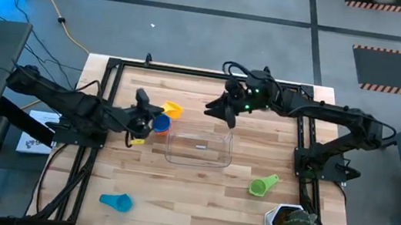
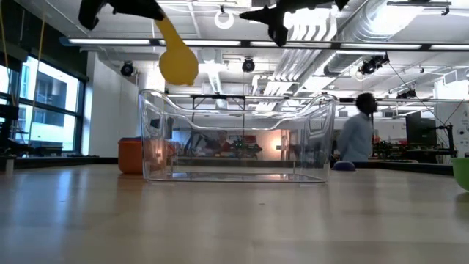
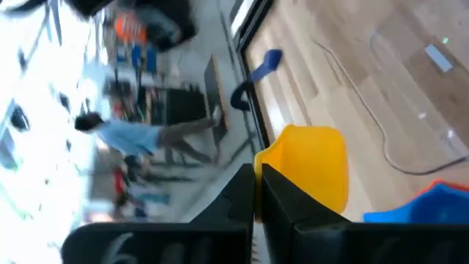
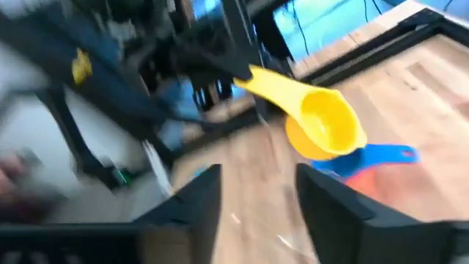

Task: Nest measuring cups in basket
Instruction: Stack the yellow measuring cup on top of the blue measuring cup

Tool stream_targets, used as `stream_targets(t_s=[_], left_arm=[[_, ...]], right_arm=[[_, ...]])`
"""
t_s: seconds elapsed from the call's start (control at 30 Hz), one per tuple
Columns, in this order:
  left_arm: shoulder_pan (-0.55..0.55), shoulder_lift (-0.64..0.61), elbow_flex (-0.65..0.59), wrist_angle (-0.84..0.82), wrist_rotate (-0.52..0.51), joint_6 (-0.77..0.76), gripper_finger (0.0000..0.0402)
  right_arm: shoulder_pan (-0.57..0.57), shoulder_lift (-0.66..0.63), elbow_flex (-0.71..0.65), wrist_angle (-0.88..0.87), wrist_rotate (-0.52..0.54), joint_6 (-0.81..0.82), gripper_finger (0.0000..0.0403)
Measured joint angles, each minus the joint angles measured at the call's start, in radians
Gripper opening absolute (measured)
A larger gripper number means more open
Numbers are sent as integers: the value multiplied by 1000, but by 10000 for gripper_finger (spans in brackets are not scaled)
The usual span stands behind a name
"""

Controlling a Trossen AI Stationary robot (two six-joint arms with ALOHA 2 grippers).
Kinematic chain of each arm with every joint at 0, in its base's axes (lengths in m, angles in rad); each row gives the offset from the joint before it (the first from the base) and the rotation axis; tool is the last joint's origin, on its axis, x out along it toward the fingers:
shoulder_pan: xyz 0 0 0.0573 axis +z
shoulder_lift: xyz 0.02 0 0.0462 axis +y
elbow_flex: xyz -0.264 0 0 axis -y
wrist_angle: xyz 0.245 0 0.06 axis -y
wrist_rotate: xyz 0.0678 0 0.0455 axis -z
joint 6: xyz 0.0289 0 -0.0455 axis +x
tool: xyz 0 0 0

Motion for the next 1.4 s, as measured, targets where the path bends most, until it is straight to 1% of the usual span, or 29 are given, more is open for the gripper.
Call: stream_targets(t_s=[0.1,0.17,0.23,0.33,0.37,0.43,0.57,0.63,0.73,0.83,0.93,1.03,1.13,1.3,1.33,1.4], left_arm=[[5,31,0,46,6,79,3],[4,51,0,74,6,109,3],[4,77,0,133,6,145,3],[4,111,-2,199,6,205,4],[4,121,-1,224,6,219,4],[4,132,-1,223,4,233,4],[4,145,-1,237,4,232,4],[2,143,-1,244,4,231,4],[2,145,-1,252,1,227,5],[2,144,-1,267,0,224,5],[3,144,-1,272,10,224,5],[3,144,-1,267,10,217,5],[3,144,-1,268,14,213,5],[3,144,-1,270,14,202,5],[3,144,-1,270,13,202,5],[4,145,-1,269,-5,186,7]], right_arm=[[1,29,96,-187,-3,-204,212],[11,69,155,-264,-3,-312,230],[27,124,206,-323,1,-400,238],[48,216,279,-359,16,-525,239],[53,241,300,-361,15,-552,240],[55,286,346,-360,24,-586,240],[51,347,408,-415,101,-646,240],[50,357,420,-436,131,-677,240],[51,364,423,-445,124,-698,240],[55,385,423,-463,141,-713,236],[55,404,423,-461,140,-713,222],[55,409,423,-460,136,-708,193],[56,411,423,-456,134,-705,143],[60,411,423,-440,120,-694,25],[61,411,423,-443,114,-692,14],[58,407,423,-454,113,-680,16]])
